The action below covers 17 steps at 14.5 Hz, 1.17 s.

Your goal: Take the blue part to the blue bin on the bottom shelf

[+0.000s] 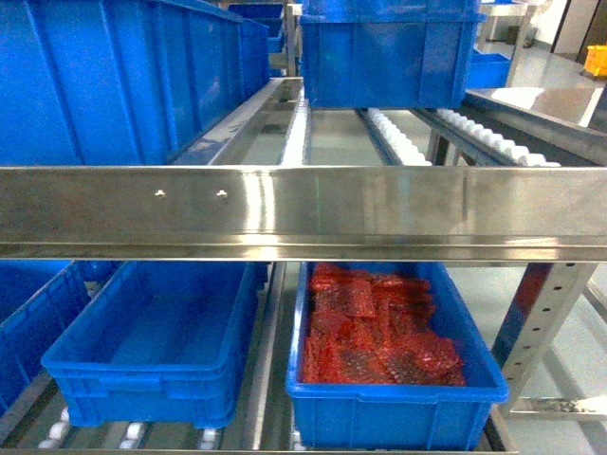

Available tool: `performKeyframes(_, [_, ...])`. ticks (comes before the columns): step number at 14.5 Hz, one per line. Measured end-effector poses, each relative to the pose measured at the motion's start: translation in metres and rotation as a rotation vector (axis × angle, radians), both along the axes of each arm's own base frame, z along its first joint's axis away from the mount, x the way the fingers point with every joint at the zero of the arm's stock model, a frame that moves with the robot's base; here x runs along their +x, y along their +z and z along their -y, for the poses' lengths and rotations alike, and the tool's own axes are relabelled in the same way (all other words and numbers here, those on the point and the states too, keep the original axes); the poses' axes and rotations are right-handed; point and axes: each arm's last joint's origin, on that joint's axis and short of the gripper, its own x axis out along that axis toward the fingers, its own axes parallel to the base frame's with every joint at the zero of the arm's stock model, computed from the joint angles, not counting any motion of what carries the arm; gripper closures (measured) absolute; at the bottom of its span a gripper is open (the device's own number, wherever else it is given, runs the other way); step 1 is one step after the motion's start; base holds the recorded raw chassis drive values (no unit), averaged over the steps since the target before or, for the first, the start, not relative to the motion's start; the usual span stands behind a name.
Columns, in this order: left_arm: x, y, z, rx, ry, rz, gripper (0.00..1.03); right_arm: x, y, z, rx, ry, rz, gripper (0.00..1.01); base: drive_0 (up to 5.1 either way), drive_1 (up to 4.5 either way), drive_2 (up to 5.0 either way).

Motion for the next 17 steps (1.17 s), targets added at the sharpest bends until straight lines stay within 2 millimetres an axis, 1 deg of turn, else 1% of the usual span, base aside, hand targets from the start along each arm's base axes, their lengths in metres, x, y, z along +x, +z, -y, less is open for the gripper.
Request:
performKeyframes(10, [-0.0001,0.0002,0.0,-0.001,0.0,0.002,0.6,0.0,-0.0001,-0.0001,0.0,0.002,-0.001,0.03,-5.1,2.38,2.4])
performKeyframes(17, [-0.0001,0.0002,0.0,-0.001,0.0,0.002,0.6,0.0,0.0,-0.0001,0.0,0.002,0.0,0.03,0.0,0.0,0.0])
